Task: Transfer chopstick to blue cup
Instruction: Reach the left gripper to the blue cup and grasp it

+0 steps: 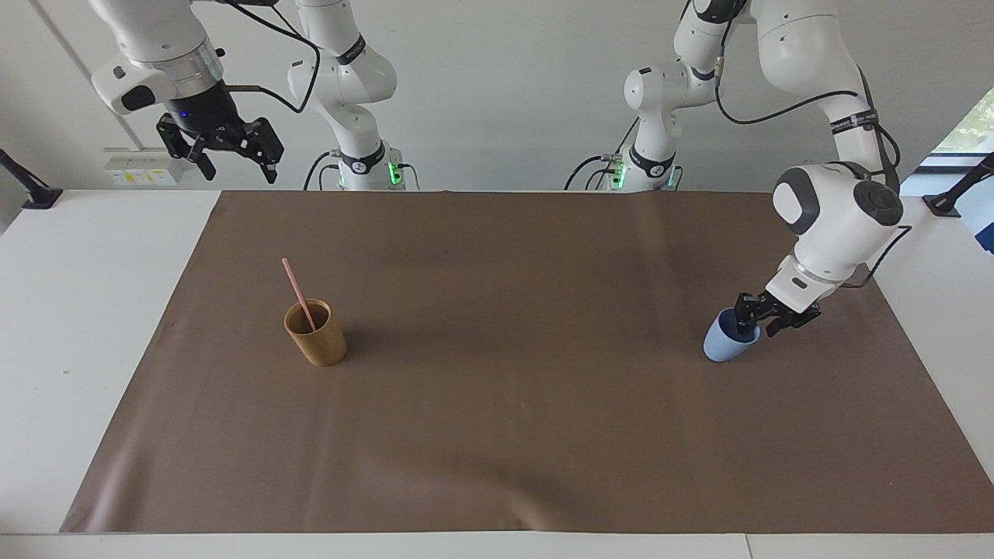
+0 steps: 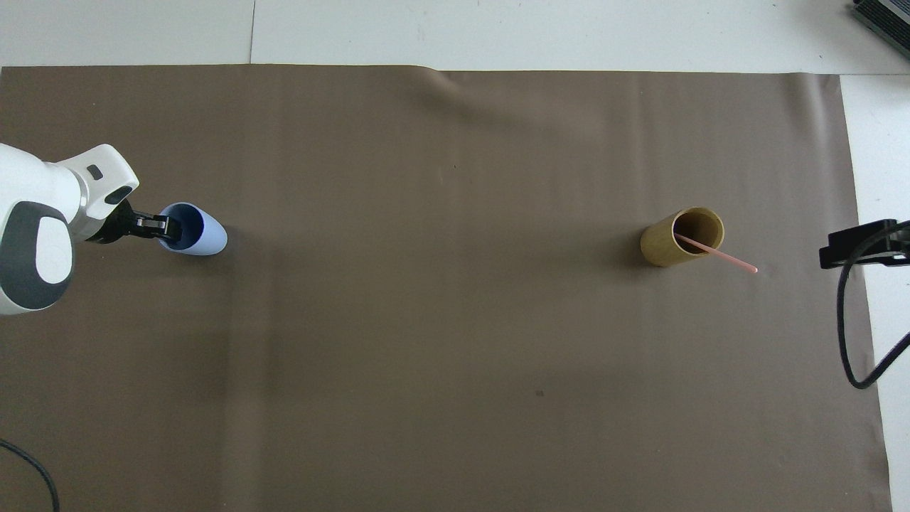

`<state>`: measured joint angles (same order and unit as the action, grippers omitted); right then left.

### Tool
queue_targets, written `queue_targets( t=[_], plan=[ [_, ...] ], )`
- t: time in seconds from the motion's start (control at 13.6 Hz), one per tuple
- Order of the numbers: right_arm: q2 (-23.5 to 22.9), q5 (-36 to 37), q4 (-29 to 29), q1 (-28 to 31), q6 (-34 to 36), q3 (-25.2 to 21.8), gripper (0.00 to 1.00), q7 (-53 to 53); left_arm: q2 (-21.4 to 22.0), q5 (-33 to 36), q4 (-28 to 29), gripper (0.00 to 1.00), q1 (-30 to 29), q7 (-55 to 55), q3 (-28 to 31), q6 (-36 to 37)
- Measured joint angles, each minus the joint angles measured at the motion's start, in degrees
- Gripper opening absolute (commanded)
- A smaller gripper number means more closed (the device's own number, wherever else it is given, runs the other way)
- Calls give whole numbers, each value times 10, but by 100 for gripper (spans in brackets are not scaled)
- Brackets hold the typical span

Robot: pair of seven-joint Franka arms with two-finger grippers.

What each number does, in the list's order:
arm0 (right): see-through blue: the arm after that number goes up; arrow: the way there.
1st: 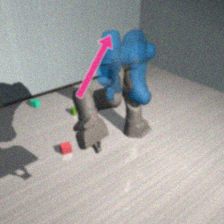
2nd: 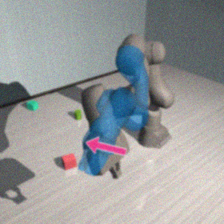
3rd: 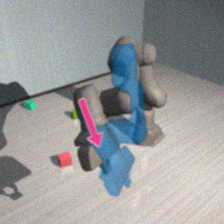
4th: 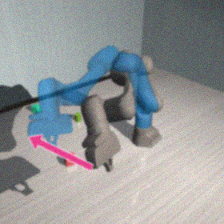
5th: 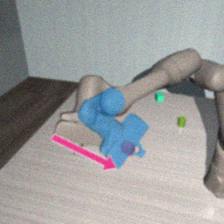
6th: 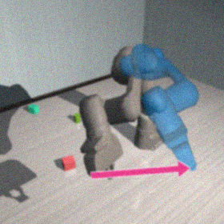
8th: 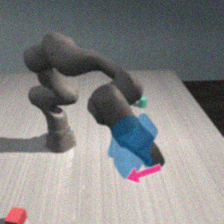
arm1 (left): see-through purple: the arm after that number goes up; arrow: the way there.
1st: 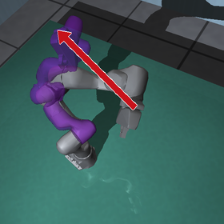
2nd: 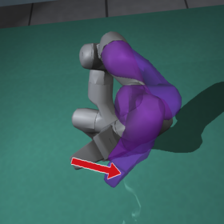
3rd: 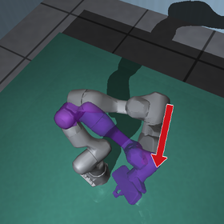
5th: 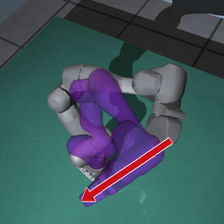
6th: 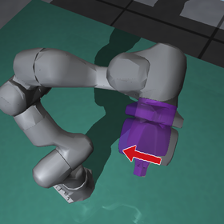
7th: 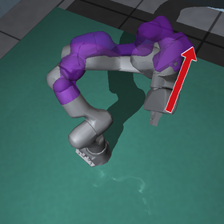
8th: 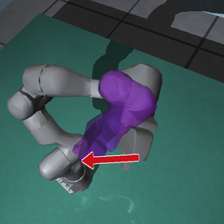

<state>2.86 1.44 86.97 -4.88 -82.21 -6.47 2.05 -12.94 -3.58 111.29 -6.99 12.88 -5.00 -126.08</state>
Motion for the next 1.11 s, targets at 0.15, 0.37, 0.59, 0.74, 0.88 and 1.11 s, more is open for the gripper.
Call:
queue_targets(
  t=[0.15, 0.37, 0.59, 0.74, 0.88, 1.11],
  plan=[
    [0, 0, 0, 0, 0, 0, 100, 0, 0, -6, 1, 0, 0, -1, 0, -1],
    [0, 0, 0, 0, 0, 0, 100, 0, 1, -8, 1, 0, 5, -1, -2, -1],
    [0, 0, 0, 0, 0, 0, 100, 0, 10, -8, -3, 0, 8, -1, -6, 24],
    [0, 0, 0, 0, 0, 0, 100, 0, 31, -8, -5, 0, 33, -21, -9, 60],
    [0, 0, 0, 0, 0, 0, 100, 0, 40, -8, -4, 0, 88, -90, -11, 70],
    [0, 0, 0, 0, 0, 0, 100, 0, 40, -3, -2, 0, 189, -228, -13, 70]
  ],
)
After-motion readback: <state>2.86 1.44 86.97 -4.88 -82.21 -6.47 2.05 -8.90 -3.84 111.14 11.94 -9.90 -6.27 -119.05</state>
